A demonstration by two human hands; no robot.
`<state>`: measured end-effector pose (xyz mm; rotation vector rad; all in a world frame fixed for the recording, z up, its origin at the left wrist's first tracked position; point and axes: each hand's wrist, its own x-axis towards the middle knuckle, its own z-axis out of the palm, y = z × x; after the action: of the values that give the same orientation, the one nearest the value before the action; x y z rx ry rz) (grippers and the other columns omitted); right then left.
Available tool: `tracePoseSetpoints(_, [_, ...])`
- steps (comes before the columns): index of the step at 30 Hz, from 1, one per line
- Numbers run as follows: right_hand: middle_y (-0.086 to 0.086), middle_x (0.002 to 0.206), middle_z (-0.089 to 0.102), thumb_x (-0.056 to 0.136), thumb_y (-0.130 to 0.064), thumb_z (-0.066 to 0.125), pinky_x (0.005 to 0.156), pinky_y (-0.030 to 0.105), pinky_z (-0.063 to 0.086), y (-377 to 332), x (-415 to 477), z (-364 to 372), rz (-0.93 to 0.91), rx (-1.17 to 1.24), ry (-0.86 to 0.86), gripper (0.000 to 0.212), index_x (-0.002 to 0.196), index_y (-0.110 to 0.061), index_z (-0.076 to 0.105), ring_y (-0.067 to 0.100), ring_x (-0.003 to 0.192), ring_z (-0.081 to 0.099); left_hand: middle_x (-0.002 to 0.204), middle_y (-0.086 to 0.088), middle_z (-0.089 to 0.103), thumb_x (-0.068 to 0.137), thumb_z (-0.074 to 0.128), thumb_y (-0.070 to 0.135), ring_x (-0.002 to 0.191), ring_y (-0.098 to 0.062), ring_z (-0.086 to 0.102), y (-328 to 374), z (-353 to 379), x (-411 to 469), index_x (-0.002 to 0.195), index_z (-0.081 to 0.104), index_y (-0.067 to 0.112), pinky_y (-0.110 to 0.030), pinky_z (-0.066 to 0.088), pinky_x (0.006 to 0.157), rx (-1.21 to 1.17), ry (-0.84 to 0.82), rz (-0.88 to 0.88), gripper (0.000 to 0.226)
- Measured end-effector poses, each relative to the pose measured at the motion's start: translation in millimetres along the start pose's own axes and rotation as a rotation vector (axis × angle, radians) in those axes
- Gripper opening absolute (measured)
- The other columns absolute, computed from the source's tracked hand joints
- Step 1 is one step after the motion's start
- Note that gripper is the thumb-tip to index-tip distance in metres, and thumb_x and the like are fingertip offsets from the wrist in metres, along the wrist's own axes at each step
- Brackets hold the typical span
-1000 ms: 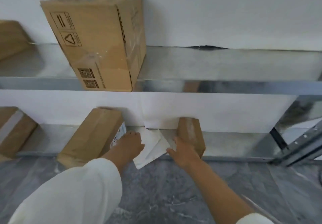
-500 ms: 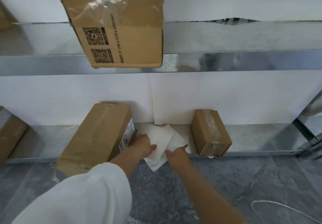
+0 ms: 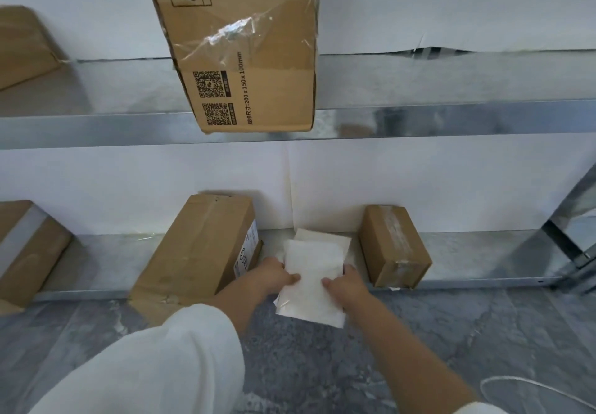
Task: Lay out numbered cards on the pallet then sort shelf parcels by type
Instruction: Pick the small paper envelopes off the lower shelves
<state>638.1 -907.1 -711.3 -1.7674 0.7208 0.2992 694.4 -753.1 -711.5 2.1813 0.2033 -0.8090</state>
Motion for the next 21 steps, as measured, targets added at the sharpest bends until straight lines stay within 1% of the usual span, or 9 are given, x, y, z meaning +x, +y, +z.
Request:
tracePoseSetpoints(2, [0.018, 0.126, 0.057, 0.090, -0.007, 0.062, 0.090, 0.034, 0.048, -2, -2, -11, -0.033, -0.002, -0.016, 0.041, 0.127, 0.002, 0.047, 0.032, 0.114, 0.057, 0.121, -0.012, 0.064, 0.095, 0.060, 0.019, 0.108, -0.025, 0.061, 3, -8, -12, 0.122, 0.060, 0.001, -0.035, 0.050, 0.095, -0.131, -0.031, 0.004, 0.033])
tracePoseSetpoints(6, [0.017, 0.118, 0.062, 0.094, -0.009, 0.059, 0.089, 0.038, 0.053, -19, -8, -27, -0.041, 0.055, -0.092, 0.025, 0.116, 0.002, 0.057, 0.030, 0.103, 0.062, 0.115, -0.010, 0.066, 0.098, 0.055, 0.020, 0.105, -0.025, 0.063, 16, -28, -32, 0.119, 0.063, 0.001, -0.033, 0.049, 0.093, -0.171, 0.102, 0.151, 0.030])
tracePoseSetpoints(8, [0.018, 0.119, 0.063, 0.094, -0.010, 0.059, 0.094, 0.046, 0.051, -30, -13, -31, -0.072, 0.053, -0.120, 0.023, 0.114, 0.001, 0.059, 0.032, 0.106, 0.062, 0.111, -0.011, 0.069, 0.098, 0.055, 0.021, 0.105, -0.027, 0.065, 21, -35, -38, 0.114, 0.067, 0.004, -0.040, 0.050, 0.097, -0.194, 0.151, 0.217, 0.027])
tracePoseSetpoints(10, [0.016, 0.119, 0.063, 0.094, -0.011, 0.058, 0.096, 0.048, 0.050, -38, -21, -35, -0.110, 0.069, -0.145, 0.025, 0.116, 0.001, 0.059, 0.032, 0.109, 0.062, 0.107, -0.011, 0.072, 0.096, 0.058, 0.023, 0.101, -0.028, 0.067, 22, -39, -44, 0.106, 0.072, 0.010, -0.048, 0.051, 0.096, -0.194, 0.216, 0.262, 0.021])
tracePoseSetpoints(11, [0.015, 0.120, 0.063, 0.095, -0.012, 0.058, 0.097, 0.049, 0.050, -41, -27, -38, -0.120, 0.081, -0.165, 0.025, 0.117, 0.000, 0.059, 0.032, 0.109, 0.061, 0.105, -0.010, 0.072, 0.095, 0.059, 0.022, 0.100, -0.027, 0.068, 24, -39, -49, 0.103, 0.073, 0.014, -0.047, 0.051, 0.095, -0.205, 0.246, 0.276, 0.018])
tracePoseSetpoints(14, [0.012, 0.118, 0.063, 0.096, -0.010, 0.055, 0.097, 0.046, 0.050, -48, -39, -46, -0.150, 0.108, -0.202, 0.024, 0.117, 0.000, 0.059, 0.031, 0.110, 0.061, 0.107, -0.011, 0.070, 0.095, 0.059, 0.015, 0.098, -0.026, 0.065, 36, -39, -66, 0.103, 0.070, 0.013, -0.037, 0.050, 0.089, -0.265, 0.342, 0.320, 0.014])
tracePoseSetpoints(17, [0.014, 0.122, 0.061, 0.097, -0.012, 0.054, 0.097, 0.045, 0.050, -56, -49, -55, -0.180, 0.122, -0.213, 0.028, 0.121, 0.001, 0.053, 0.030, 0.110, 0.060, 0.106, -0.013, 0.068, 0.095, 0.058, 0.015, 0.101, -0.029, 0.063, 49, -37, -87, 0.105, 0.066, 0.008, -0.040, 0.050, 0.095, -0.320, 0.360, 0.327, 0.014])
tracePoseSetpoints(19, [0.013, 0.124, 0.057, 0.097, -0.019, 0.054, 0.096, 0.042, 0.050, -59, -53, -62, -0.201, 0.124, -0.182, 0.036, 0.127, -0.001, 0.045, 0.028, 0.111, 0.058, 0.102, -0.012, 0.070, 0.095, 0.060, 0.021, 0.099, -0.029, 0.065, 52, -31, -97, 0.095, 0.067, 0.012, -0.042, 0.052, 0.093, -0.326, 0.367, 0.322, 0.011])
tracePoseSetpoints(21, [0.012, 0.124, 0.054, 0.098, -0.023, 0.051, 0.093, 0.037, 0.048, -62, -55, -71, -0.213, 0.118, -0.136, 0.039, 0.130, -0.004, 0.041, 0.026, 0.110, 0.056, 0.093, -0.011, 0.072, 0.092, 0.063, 0.029, 0.087, -0.027, 0.068, 55, -22, -103, 0.086, 0.069, 0.013, -0.041, 0.057, 0.083, -0.324, 0.421, 0.316, 0.019])
